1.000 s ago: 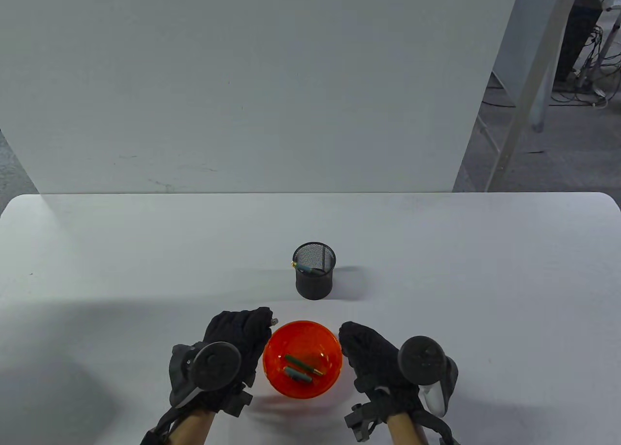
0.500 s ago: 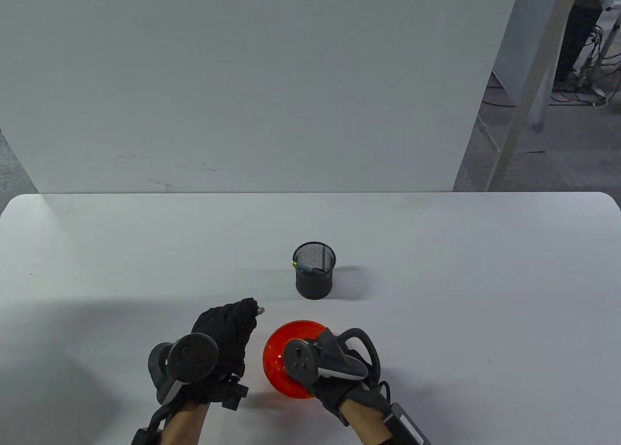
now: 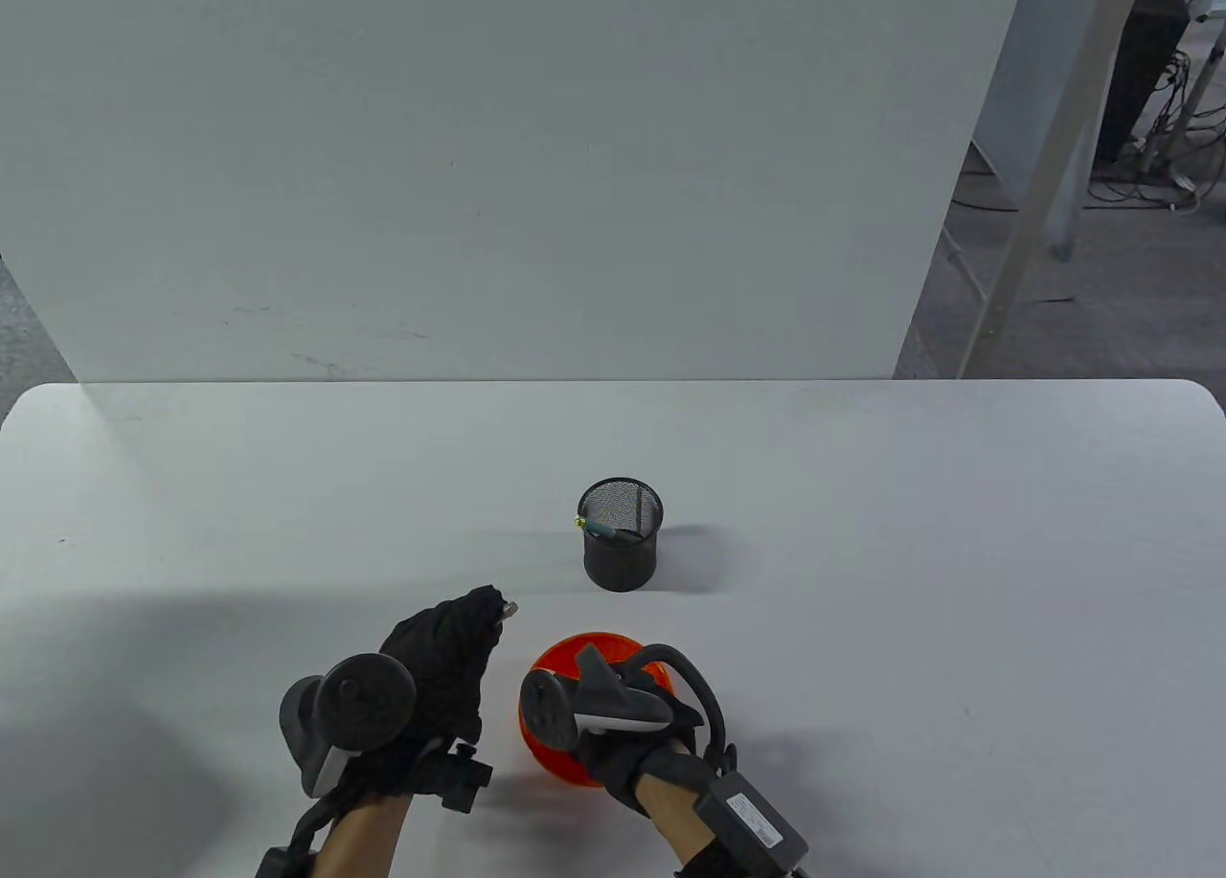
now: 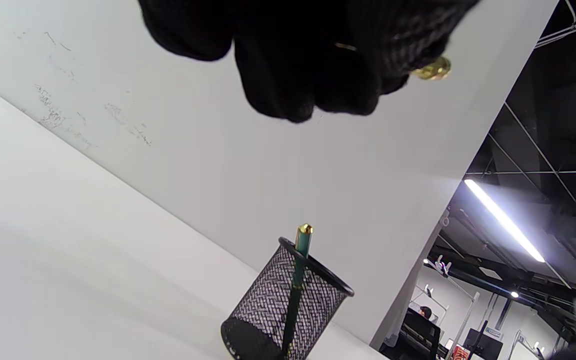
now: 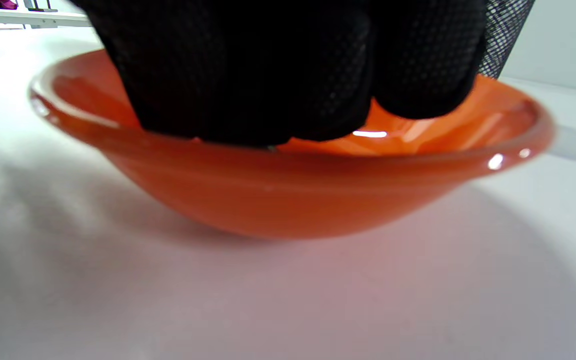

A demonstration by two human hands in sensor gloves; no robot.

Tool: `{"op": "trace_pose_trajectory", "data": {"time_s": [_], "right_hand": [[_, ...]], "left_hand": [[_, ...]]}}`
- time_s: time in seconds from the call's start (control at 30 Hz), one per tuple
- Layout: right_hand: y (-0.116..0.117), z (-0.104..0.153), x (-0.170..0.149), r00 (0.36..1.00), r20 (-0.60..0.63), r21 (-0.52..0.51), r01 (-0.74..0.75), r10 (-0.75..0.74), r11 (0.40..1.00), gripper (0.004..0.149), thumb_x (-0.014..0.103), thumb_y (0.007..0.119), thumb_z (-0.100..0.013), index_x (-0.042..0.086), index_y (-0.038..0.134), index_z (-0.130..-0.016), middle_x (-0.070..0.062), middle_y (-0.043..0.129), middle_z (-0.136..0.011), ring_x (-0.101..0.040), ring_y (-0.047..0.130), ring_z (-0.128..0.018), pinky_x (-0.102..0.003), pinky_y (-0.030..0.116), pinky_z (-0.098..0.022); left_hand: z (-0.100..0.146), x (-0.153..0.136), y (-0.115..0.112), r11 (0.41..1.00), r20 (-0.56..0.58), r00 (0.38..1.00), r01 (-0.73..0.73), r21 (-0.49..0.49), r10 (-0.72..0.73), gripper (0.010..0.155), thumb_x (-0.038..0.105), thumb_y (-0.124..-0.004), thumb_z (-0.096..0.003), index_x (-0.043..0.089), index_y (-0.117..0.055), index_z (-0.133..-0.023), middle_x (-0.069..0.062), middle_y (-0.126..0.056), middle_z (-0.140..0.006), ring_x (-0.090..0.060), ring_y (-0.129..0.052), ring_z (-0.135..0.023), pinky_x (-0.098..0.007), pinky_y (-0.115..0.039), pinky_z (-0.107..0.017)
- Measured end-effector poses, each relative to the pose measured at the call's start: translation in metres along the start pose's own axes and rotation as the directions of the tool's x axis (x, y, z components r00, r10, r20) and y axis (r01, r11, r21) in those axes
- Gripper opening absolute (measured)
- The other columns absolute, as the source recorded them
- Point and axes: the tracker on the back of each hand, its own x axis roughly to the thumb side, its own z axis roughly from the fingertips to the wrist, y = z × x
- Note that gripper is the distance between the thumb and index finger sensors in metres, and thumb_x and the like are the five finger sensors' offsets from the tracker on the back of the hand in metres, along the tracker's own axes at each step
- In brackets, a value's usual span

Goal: Assemble fountain pens from components

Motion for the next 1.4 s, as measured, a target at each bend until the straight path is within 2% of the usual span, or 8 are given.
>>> {"op": "trace_pose_trajectory", "data": {"time_s": [0.33,0.43,0.6,0.67,1.07,1.3,1.4], "right_hand": [[0.001,-0.001,0.01,0.987,0.001,-0.006,-0.158,0.158,0.987,0.041,0.037,0.083,-0.052,0.018,0.083,-0.088,-0.004,0.093,-0.067,-0.024,0.093,-0.056,-0.051,0.081,-0.051],[0.003,-0.002,0.012,0.985,0.005,-0.021,-0.171,0.171,0.985,0.042,0.037,0.084,-0.051,0.016,0.083,-0.087,-0.004,0.094,-0.065,-0.023,0.092,-0.052,-0.049,0.082,-0.047],[0.01,-0.008,0.016,0.977,-0.005,0.047,-0.211,0.212,0.976,0.044,0.038,0.085,-0.051,0.013,0.084,-0.087,-0.004,0.094,-0.063,-0.024,0.092,-0.05,-0.05,0.081,-0.046],[0.011,-0.01,0.017,0.977,-0.017,0.035,-0.214,0.214,0.976,0.044,0.036,0.085,-0.051,0.011,0.087,-0.086,-0.006,0.095,-0.062,-0.024,0.092,-0.048,-0.05,0.082,-0.045],[0.01,-0.024,0.023,0.966,-0.04,0.148,-0.246,0.254,0.958,0.048,0.037,0.084,-0.05,0.001,0.085,-0.082,-0.006,0.091,-0.057,-0.025,0.089,-0.048,-0.052,0.079,-0.048],[0.01,-0.025,0.017,0.976,-0.056,0.163,-0.199,0.21,0.966,0.049,0.04,0.082,-0.05,0.002,0.083,-0.081,-0.003,0.089,-0.056,-0.024,0.088,-0.05,-0.052,0.077,-0.05],[0.004,-0.022,0.015,0.974,-0.06,0.151,-0.206,0.217,0.967,0.048,0.042,0.08,-0.049,0.009,0.084,-0.084,-0.001,0.088,-0.057,-0.023,0.087,-0.05,-0.051,0.077,-0.05]], "left_hand": [[0.002,-0.002,0.002,1.0,0.004,1.0,-0.01,0.016,0.01,0.045,0.039,-0.072,-0.0528,0.031,-0.071,-0.097,0.004,-0.09,-0.089,-0.019,-0.094,-0.077,-0.052,-0.07,-0.069],[0.002,-0.002,0.001,1.0,0.006,1.0,-0.017,0.003,0.017,0.045,0.039,-0.072,-0.0529,0.031,-0.071,-0.097,0.004,-0.09,-0.089,-0.019,-0.093,-0.077,-0.052,-0.069,-0.069],[0.002,-0.001,0.001,1.0,0.006,1.0,-0.019,0.004,0.019,0.045,0.039,-0.072,-0.0527,0.031,-0.071,-0.097,0.003,-0.09,-0.089,-0.02,-0.094,-0.077,-0.052,-0.069,-0.069],[0.002,-0.002,0.001,1.0,0.004,1.0,-0.023,0.007,0.023,0.045,0.039,-0.072,-0.0527,0.031,-0.071,-0.097,0.004,-0.09,-0.089,-0.019,-0.094,-0.077,-0.052,-0.069,-0.069],[0.001,-0.005,0.003,0.998,-0.013,0.998,-0.055,0.007,0.055,0.045,0.039,-0.072,-0.0527,0.031,-0.071,-0.097,0.004,-0.09,-0.089,-0.02,-0.093,-0.078,-0.052,-0.069,-0.07],[0.002,-0.007,0.003,0.998,-0.021,0.997,-0.068,0.011,0.068,0.045,0.039,-0.072,-0.0527,0.031,-0.072,-0.097,0.003,-0.09,-0.089,-0.02,-0.093,-0.078,-0.052,-0.069,-0.07],[0.002,-0.008,0.004,0.997,-0.026,0.997,-0.07,0.01,0.07,0.045,0.039,-0.072,-0.0528,0.032,-0.071,-0.097,0.004,-0.089,-0.089,-0.02,-0.093,-0.078,-0.052,-0.069,-0.07]]}}
